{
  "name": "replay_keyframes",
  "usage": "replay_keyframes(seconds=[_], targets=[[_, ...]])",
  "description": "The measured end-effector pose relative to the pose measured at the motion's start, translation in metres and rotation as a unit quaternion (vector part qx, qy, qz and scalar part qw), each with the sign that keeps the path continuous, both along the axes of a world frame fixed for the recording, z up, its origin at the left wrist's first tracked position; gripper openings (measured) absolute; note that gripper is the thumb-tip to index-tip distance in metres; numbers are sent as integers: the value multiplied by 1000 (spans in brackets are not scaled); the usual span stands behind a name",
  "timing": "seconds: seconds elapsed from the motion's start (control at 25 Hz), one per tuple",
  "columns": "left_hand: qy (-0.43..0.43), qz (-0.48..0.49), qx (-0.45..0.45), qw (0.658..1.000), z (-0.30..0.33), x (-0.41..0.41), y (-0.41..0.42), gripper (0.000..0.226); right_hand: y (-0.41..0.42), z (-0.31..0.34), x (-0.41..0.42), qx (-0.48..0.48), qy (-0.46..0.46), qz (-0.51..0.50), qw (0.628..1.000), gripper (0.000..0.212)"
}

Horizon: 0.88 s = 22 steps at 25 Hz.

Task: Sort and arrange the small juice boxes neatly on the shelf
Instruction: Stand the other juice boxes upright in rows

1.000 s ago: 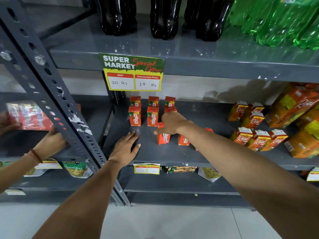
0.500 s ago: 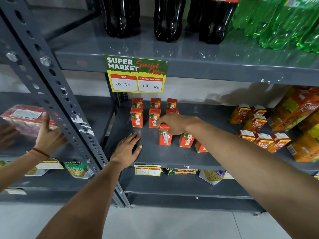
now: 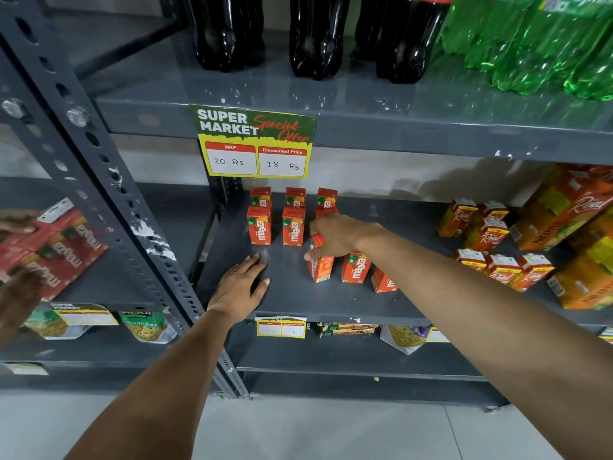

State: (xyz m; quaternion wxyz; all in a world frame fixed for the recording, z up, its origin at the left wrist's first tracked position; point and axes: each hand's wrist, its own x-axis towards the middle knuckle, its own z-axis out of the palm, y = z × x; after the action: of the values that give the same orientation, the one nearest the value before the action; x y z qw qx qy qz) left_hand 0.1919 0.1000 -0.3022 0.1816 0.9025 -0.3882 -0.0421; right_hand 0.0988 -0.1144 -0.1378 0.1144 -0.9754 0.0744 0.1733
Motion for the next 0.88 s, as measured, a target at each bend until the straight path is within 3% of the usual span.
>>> replay_keyframes(seconds=[0.16,0.36,0.48,0.88], targets=[[3,1,-3,1000,-2,1,1,54,-11,5,0,-25,59,93,994,77],[2,-2,3,1000,-3,2,1,55,-9,-10,1,-107,15,154,982,57],[0,-2,0,1000,-2,1,1,55,-8,-10,4,-99,2,125,987,48],[-4,-2,-10,1000,-3,0,1,54,-8,-15,11,-101,6,100,990,52]])
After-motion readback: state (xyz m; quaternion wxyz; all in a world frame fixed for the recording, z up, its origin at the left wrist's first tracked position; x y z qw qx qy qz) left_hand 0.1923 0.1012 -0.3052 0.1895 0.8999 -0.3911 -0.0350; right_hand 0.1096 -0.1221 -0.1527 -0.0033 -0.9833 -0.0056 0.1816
